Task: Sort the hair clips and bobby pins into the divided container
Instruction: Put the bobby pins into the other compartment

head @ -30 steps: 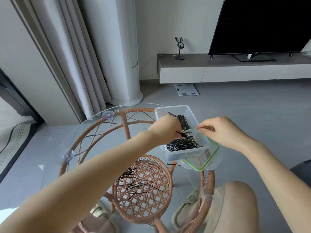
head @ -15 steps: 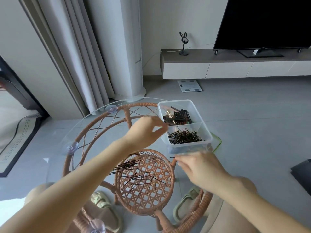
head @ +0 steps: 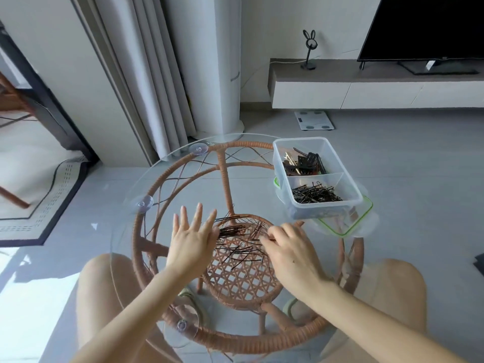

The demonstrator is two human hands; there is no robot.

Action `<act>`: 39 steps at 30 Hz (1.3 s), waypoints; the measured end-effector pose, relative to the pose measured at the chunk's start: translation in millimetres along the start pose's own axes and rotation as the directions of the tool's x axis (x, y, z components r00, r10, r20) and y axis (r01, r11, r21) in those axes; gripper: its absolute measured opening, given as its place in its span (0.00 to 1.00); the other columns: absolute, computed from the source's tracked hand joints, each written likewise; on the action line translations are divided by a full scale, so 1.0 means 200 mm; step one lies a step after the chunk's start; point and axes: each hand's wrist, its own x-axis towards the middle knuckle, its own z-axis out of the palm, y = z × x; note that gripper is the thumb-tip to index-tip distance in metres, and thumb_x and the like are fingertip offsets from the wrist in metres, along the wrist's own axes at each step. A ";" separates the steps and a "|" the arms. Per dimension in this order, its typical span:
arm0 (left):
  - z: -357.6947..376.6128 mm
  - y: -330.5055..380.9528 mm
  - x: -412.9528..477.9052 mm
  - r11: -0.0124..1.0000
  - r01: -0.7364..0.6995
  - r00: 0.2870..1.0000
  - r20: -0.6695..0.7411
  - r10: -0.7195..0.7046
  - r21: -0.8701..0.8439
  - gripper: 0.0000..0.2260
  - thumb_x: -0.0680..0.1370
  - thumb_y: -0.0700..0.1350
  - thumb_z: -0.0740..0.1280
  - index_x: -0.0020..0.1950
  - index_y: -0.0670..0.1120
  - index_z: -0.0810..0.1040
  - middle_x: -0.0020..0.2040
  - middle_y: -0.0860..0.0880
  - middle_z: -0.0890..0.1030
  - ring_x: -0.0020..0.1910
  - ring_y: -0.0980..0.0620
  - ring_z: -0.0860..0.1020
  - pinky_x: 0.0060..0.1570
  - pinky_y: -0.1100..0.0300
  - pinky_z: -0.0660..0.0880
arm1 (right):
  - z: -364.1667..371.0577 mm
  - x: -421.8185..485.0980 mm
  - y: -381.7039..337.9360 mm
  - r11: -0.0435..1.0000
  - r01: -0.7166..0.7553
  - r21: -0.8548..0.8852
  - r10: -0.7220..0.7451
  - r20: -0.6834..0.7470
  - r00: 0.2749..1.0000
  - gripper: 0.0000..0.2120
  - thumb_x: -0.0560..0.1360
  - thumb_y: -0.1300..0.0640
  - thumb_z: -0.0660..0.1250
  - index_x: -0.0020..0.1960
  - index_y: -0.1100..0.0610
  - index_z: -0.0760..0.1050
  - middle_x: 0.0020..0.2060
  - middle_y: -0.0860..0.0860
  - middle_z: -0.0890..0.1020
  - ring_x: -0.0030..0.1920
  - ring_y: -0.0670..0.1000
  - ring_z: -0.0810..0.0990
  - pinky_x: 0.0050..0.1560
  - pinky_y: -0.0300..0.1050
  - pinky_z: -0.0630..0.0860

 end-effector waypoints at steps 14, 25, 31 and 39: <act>-0.04 0.26 0.10 0.727 0.062 0.994 -0.021 -0.104 -0.684 0.20 0.82 0.50 0.47 0.73 0.45 0.60 0.72 0.46 0.68 0.72 0.46 0.65 0.64 0.57 0.65 | 0.13 0.37 -0.25 0.335 -0.499 0.800 0.637 0.198 0.745 0.15 0.80 0.58 0.51 0.63 0.58 0.70 0.60 0.55 0.77 0.61 0.53 0.74 0.59 0.40 0.70; -0.14 0.13 -0.15 0.880 -0.058 0.998 -0.043 0.042 -0.471 0.34 0.71 0.65 0.61 0.72 0.50 0.62 0.70 0.54 0.68 0.69 0.57 0.63 0.67 0.61 0.59 | 0.12 0.42 -0.09 0.290 -0.481 0.827 0.495 0.301 0.815 0.15 0.80 0.55 0.53 0.64 0.57 0.70 0.63 0.52 0.76 0.63 0.49 0.72 0.60 0.35 0.67; -0.04 0.11 -0.20 0.987 -0.145 0.989 -0.022 0.144 -0.069 0.51 0.59 0.74 0.54 0.75 0.46 0.52 0.73 0.50 0.62 0.72 0.49 0.60 0.72 0.54 0.55 | 0.11 0.33 -0.09 0.616 -0.324 0.718 0.044 0.379 0.924 0.17 0.80 0.58 0.51 0.68 0.57 0.67 0.65 0.52 0.74 0.69 0.48 0.66 0.71 0.44 0.60; -0.11 0.09 -0.10 0.948 -0.201 0.979 -0.011 0.204 -0.248 0.26 0.72 0.56 0.68 0.68 0.52 0.68 0.64 0.52 0.73 0.62 0.52 0.69 0.63 0.60 0.66 | -0.12 0.13 -0.06 0.687 -0.245 0.684 -0.116 0.437 0.892 0.28 0.73 0.55 0.66 0.71 0.49 0.62 0.67 0.45 0.71 0.67 0.40 0.66 0.69 0.40 0.62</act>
